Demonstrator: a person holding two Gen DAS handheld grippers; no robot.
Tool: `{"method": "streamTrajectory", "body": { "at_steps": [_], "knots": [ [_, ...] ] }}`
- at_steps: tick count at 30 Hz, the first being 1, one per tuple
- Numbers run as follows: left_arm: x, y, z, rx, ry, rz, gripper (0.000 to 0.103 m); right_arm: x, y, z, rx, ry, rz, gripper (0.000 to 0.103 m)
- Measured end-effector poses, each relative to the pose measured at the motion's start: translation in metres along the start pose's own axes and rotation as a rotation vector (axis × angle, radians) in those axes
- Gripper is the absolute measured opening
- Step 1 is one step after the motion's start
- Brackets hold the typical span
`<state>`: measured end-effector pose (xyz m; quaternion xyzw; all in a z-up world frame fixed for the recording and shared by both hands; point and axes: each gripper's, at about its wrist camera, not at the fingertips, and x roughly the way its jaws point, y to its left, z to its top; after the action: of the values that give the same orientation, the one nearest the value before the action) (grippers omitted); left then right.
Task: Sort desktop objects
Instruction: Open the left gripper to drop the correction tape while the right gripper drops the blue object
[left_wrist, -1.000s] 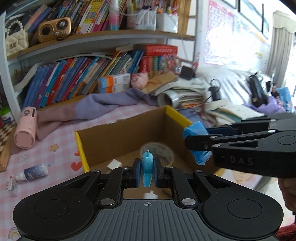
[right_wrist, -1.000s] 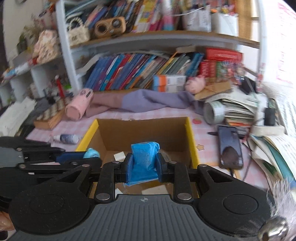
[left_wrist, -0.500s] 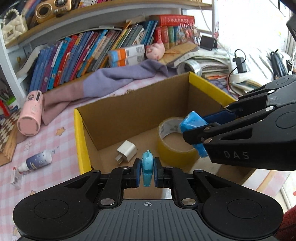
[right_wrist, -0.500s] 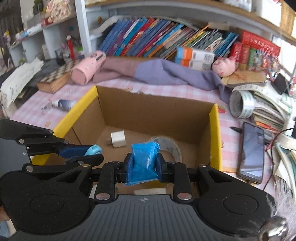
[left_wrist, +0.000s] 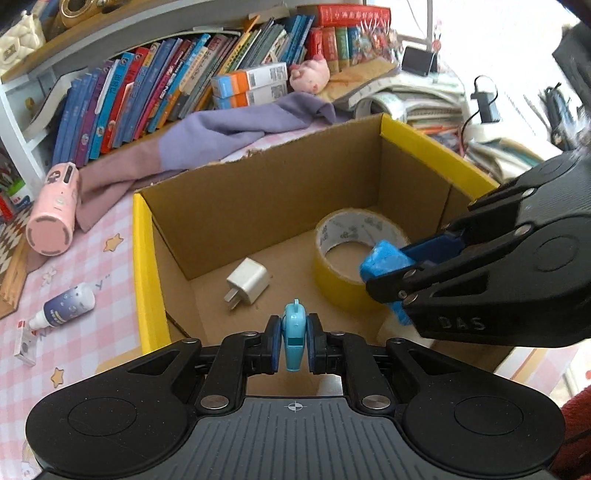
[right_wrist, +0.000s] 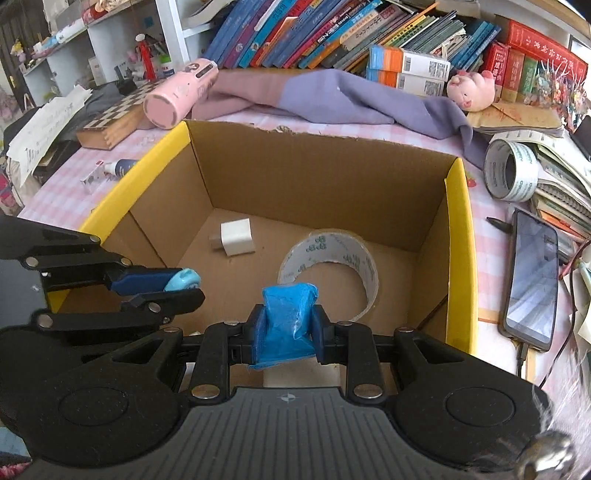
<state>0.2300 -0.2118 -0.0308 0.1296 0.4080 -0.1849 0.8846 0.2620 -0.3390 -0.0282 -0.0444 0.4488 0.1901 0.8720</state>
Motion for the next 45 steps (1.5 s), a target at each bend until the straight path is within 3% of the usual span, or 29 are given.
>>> {"method": "streamTrajectory", "body": {
  "at_steps": [6,10,21,27,33,45],
  "knots": [
    [-0.019,-0.005,0.002,0.007,-0.061,0.017,0.018,-0.010,-0.005,-0.003,0.047,-0.044,0.014,0.025],
    [-0.036,-0.004,0.000,-0.017,-0.115,0.046,0.030,-0.021,-0.003,-0.005,0.052,-0.088,0.013,0.033],
    [-0.085,-0.002,-0.017,-0.092,-0.237,0.082,0.049,-0.060,0.011,-0.018,0.057,-0.203,-0.024,0.035],
    [-0.101,0.000,-0.027,-0.064,-0.263,0.071,0.050,-0.079,0.025,-0.027,0.078,-0.257,-0.066,0.035],
    [-0.119,0.009,-0.039,-0.038,-0.304,0.065,0.059,-0.094,0.044,-0.037,0.118,-0.301,-0.113,0.035],
    [-0.157,0.040,-0.089,-0.037,-0.331,0.025,0.064,-0.116,0.108,-0.070,0.135,-0.339,-0.219,0.035]
  ]
}}
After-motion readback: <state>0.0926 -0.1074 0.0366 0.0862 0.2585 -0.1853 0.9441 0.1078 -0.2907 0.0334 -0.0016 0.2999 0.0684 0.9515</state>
